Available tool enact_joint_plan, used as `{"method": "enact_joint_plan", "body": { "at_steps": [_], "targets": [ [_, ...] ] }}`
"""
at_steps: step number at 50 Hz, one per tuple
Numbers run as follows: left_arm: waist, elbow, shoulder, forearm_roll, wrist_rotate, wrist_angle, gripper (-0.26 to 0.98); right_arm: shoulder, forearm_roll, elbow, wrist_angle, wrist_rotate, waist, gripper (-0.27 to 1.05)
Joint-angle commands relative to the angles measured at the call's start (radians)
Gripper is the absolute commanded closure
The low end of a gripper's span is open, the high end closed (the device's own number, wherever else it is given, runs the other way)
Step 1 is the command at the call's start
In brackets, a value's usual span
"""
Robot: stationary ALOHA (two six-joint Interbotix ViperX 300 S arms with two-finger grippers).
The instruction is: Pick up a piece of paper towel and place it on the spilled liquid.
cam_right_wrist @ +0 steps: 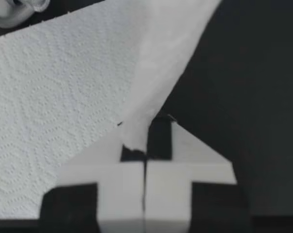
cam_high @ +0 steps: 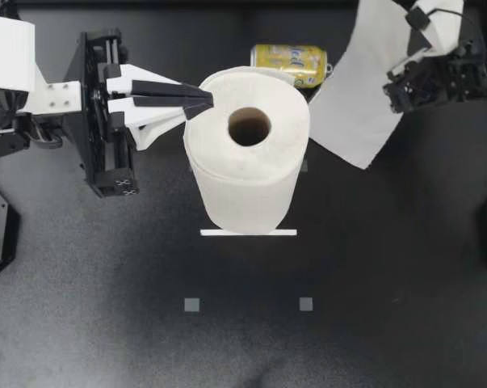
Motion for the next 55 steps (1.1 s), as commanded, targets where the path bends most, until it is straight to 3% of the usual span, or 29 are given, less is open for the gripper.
{"method": "enact_joint_plan", "body": {
  "at_steps": [1,21,29,42,55],
  "targets": [
    [-0.002,-0.012,-0.015,0.003,0.002,-0.006,0.66,0.009,-0.005,-0.034,-0.012,-0.002,-0.008,0.91],
    [-0.002,-0.012,-0.017,0.005,0.003,-0.005,0.66,0.083,-0.006,-0.106,-0.012,-0.002,-0.008,0.87],
    [-0.002,-0.012,-0.017,0.003,0.003,-0.005,0.66,0.092,-0.012,-0.115,-0.008,-0.002,-0.008,0.69],
    [-0.002,-0.014,-0.017,0.006,0.005,-0.009,0.66,0.086,-0.012,-0.117,0.046,-0.002,0.008,0.1],
    [-0.002,-0.012,-0.017,0.006,0.005,-0.009,0.66,0.095,-0.006,-0.144,0.448,-0.063,0.13,0.08]
  ]
}}
